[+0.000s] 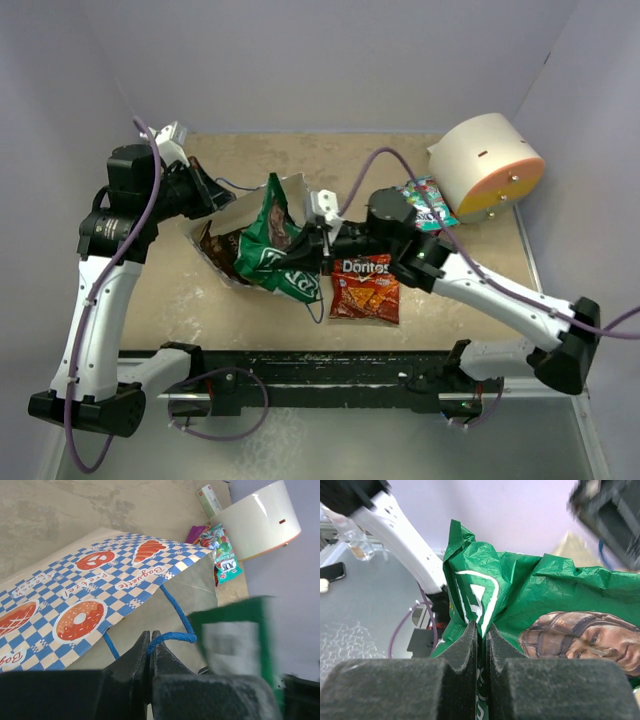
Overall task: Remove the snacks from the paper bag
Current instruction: Take out the snack from the paper bag, then place the snack at the center of the board.
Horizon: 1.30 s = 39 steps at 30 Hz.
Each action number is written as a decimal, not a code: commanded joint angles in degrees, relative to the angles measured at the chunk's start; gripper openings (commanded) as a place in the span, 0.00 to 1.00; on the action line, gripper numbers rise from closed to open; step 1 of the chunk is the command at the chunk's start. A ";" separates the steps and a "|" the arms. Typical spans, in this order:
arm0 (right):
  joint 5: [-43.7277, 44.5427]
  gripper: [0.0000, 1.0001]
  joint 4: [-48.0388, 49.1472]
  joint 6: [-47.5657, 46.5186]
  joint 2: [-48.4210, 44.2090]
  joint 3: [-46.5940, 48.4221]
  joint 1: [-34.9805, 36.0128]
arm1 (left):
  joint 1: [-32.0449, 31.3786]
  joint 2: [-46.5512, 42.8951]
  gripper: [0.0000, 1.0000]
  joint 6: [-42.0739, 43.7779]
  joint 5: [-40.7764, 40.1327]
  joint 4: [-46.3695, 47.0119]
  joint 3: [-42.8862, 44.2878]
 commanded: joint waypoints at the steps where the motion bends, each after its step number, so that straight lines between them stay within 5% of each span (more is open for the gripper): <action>1: -2.84 0.00 -4.60 -2.30 -7.70 6.89 0.12 | 0.06 -0.19 0.00 2.09 -2.81 -0.43 1.55; 5: 5.83 0.00 -21.52 -13.57 -11.90 13.10 0.12 | 0.06 0.12 0.00 2.07 -2.94 0.04 1.64; 9: 29.90 0.00 -44.97 -33.03 -15.21 19.10 0.12 | 0.06 -0.22 0.00 2.08 -2.96 -0.08 1.08; 14: 46.17 0.00 -58.39 -44.58 -19.33 15.73 -0.96 | 0.06 -0.49 0.00 2.39 -3.83 -1.05 0.94; 21: 36.04 0.00 -57.22 -46.32 -16.59 1.68 -2.69 | 0.06 -0.07 0.00 2.57 -4.20 -1.54 2.72; 29: 19.92 0.00 -49.16 -52.34 2.58 -4.11 -8.08 | 0.06 0.87 0.00 3.09 -2.97 -1.10 4.70; 34: 13.71 0.25 -47.67 -50.43 6.91 -4.29 -9.21 | 0.06 0.96 0.00 3.97 -2.99 -1.51 6.59; 39: 19.88 0.44 -44.08 -44.82 -1.05 -5.64 -9.31 | 0.06 0.81 0.00 4.83 -1.63 -0.25 5.99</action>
